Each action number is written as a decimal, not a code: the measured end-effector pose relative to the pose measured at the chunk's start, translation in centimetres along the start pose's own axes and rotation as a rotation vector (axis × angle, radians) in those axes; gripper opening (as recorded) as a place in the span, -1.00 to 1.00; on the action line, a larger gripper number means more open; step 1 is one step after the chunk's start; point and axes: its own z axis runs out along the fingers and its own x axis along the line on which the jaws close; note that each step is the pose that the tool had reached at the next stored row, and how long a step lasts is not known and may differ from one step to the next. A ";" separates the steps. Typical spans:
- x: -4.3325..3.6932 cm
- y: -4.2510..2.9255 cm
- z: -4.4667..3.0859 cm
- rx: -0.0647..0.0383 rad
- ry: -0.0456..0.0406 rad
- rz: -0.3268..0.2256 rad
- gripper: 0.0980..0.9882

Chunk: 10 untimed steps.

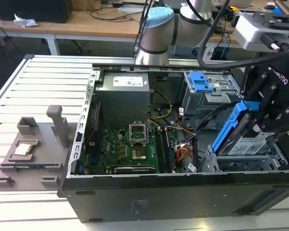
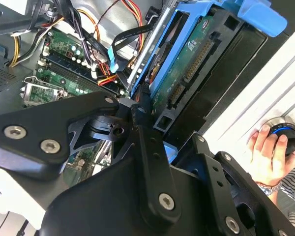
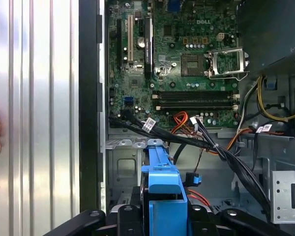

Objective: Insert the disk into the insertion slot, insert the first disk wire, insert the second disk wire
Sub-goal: 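Insert the disk into the insertion slot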

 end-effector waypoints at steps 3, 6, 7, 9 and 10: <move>0.00 -0.01 0.29 0.000 0.0001 0.000 -0.40; 0.00 -0.03 0.62 0.000 0.0001 0.000 -0.40; 0.00 -0.03 0.84 0.000 0.0001 0.000 -0.40; 0.00 -0.04 1.06 0.000 0.0001 0.000 -0.40; 0.00 -0.05 1.19 0.000 0.0000 0.000 -0.40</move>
